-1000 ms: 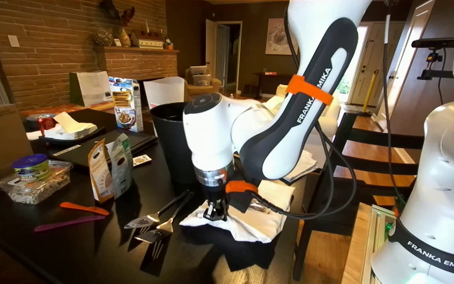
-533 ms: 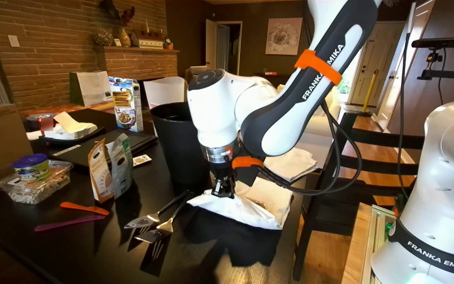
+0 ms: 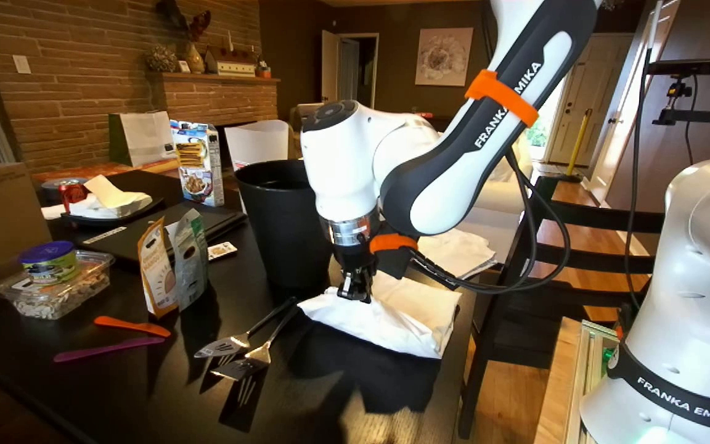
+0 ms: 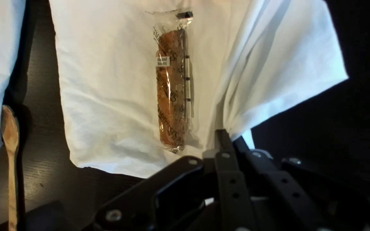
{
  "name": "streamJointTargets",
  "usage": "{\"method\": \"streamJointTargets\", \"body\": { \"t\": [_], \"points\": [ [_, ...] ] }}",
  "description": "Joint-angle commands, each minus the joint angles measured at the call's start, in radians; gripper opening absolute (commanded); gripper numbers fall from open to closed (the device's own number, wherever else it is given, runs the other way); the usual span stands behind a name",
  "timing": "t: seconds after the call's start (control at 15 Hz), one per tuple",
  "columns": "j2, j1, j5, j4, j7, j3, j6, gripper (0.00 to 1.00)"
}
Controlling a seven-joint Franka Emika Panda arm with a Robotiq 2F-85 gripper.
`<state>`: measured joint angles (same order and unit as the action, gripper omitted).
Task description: Fold the towel in half
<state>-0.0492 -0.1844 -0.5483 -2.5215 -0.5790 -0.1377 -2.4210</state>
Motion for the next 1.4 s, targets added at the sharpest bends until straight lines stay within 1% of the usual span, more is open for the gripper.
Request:
{"method": "streamJointTargets", "body": {
  "t": [0.0,0.33,0.47,0.93,1.33],
  "points": [
    [-0.003,0.002,0.004,0.004,0.004,0.001,0.013,0.05],
    [-0.006,0.017,0.000,0.004,0.037,0.021,0.028,0.04],
    [-0.013,0.026,-0.029,0.007,0.035,0.034,0.030,0.04],
    [-0.058,0.063,-0.072,0.021,0.042,0.092,0.035,0.04],
    [-0.102,0.073,-0.098,0.038,0.055,0.126,0.028,0.04]
  ]
}}
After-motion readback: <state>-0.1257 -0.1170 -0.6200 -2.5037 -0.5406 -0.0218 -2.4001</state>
